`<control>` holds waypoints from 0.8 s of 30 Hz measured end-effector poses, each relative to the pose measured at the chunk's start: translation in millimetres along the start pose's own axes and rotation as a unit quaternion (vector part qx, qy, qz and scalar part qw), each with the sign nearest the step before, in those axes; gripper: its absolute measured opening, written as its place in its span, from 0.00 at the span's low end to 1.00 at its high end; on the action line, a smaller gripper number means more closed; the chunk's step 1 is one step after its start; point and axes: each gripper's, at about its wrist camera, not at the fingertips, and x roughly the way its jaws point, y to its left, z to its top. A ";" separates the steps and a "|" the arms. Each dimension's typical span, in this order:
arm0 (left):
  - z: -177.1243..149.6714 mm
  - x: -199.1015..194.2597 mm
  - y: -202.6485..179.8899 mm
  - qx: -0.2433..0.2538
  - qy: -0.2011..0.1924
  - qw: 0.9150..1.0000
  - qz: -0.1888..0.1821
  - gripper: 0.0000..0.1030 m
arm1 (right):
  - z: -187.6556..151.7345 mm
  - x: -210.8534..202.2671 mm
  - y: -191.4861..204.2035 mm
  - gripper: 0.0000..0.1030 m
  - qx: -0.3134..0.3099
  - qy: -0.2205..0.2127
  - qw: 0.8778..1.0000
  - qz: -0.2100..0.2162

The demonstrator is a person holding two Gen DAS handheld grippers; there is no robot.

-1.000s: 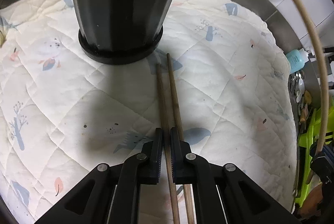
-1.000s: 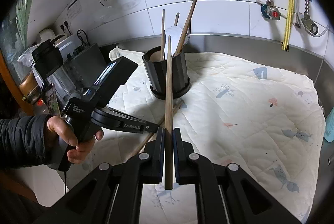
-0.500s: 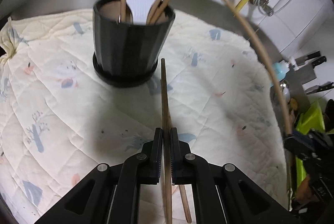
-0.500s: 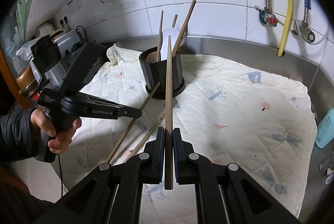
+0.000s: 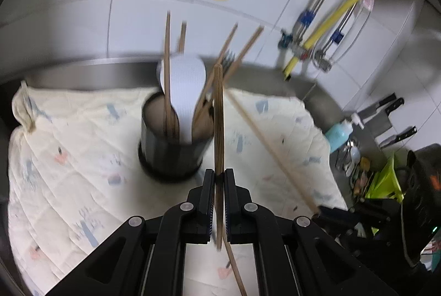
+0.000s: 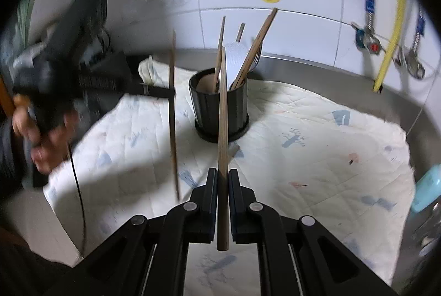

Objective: Organize utensils
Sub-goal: 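Lift the chopsticks upright above the black holder with both tools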

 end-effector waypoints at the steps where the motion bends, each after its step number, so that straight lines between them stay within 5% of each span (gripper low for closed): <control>1: 5.2 -5.3 -1.8 0.001 -0.005 1.000 0.001 0.06 | 0.9 -0.6 1.2 0.09 -0.011 0.004 1.000 -0.007; 10: 49.8 -39.7 -3.0 0.006 -0.058 0.998 0.006 0.06 | 4.4 -3.4 7.0 0.09 -0.080 0.035 0.995 -0.053; 24: 96.7 -82.8 -9.4 0.032 -0.133 0.990 0.037 0.06 | 14.8 -1.7 8.9 0.09 -0.096 0.039 0.993 -0.058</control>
